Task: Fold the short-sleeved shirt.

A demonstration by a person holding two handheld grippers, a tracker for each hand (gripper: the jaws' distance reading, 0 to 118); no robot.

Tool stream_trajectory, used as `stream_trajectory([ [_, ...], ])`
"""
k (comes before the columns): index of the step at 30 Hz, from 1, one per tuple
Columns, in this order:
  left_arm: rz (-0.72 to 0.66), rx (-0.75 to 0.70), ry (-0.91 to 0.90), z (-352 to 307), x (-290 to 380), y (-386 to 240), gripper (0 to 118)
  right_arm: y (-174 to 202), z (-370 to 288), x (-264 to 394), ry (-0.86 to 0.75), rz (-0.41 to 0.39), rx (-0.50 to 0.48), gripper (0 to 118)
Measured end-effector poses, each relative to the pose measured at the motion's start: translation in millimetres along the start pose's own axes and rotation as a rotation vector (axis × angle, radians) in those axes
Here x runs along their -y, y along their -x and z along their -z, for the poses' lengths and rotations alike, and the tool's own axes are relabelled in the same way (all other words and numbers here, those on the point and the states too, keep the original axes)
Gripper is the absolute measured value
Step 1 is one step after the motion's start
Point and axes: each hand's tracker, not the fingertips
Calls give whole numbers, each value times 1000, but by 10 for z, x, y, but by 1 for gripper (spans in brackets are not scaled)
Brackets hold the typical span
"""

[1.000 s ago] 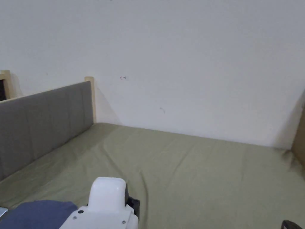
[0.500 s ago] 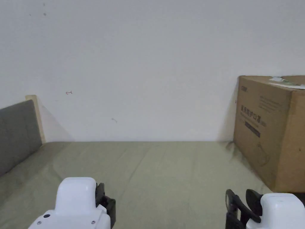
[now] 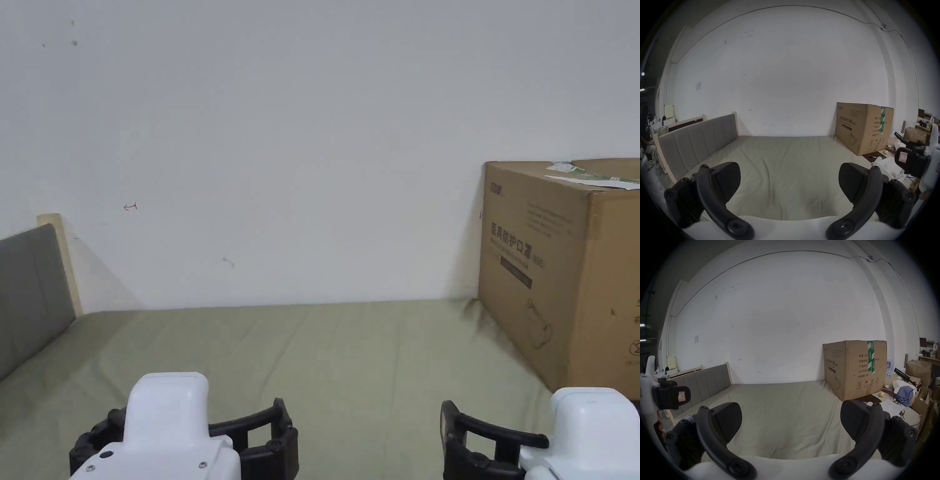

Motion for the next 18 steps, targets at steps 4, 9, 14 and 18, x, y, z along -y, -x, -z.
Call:
stream_trajectory([
  [4,-21,27,104,62,20,35,118,20,21,-17,5,-19,3,118],
  [9,-49,14,101,59,87,69,118,46,23,-21,5,-26,2,118],
  [14,-48,-18,114,107,93,73,118,53,55,-22,16,-8,-2,118],
  [18,-38,11,117,131,113,75,118,106,55,10,8,-72,24,118],
])
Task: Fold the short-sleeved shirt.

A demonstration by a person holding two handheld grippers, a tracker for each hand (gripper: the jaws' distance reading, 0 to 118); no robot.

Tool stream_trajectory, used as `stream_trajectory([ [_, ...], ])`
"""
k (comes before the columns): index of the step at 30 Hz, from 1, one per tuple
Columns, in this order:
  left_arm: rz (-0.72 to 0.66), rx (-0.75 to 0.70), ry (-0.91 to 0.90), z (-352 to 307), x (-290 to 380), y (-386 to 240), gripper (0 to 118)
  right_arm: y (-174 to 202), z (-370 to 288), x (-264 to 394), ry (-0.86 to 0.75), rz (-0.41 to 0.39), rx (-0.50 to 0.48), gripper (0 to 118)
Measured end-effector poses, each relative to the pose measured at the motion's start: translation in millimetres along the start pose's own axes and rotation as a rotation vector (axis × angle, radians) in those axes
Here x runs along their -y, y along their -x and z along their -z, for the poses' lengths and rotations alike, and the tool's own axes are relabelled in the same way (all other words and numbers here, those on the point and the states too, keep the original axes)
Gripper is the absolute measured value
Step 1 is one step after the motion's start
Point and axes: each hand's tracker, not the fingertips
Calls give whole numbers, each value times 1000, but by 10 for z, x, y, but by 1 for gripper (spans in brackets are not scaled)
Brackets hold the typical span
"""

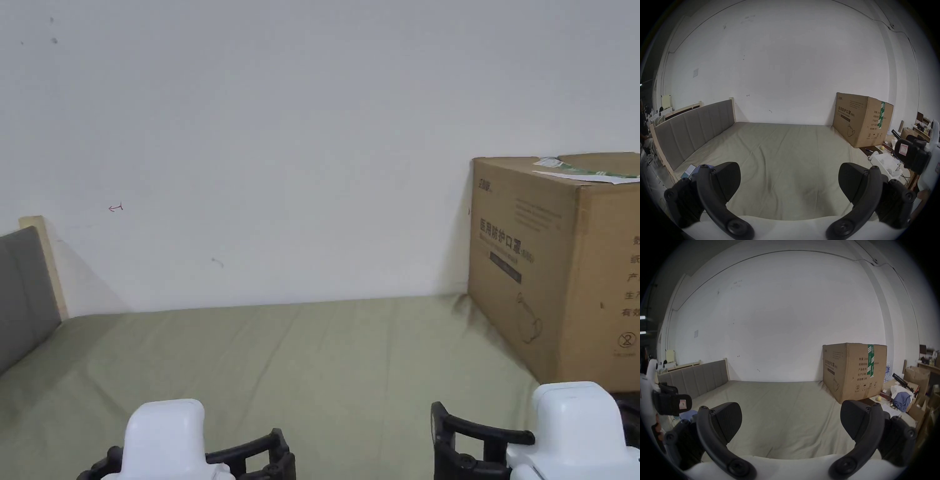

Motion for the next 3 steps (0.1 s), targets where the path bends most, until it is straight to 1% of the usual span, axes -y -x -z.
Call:
stream_trajectory([
  [2,-10,-12,-19,-32,10,-13,118,29,4,8,-6,-17,-9,118],
  [3,5,-6,-47,-46,13,-10,118,36,10,9,-3,-14,-14,118],
])
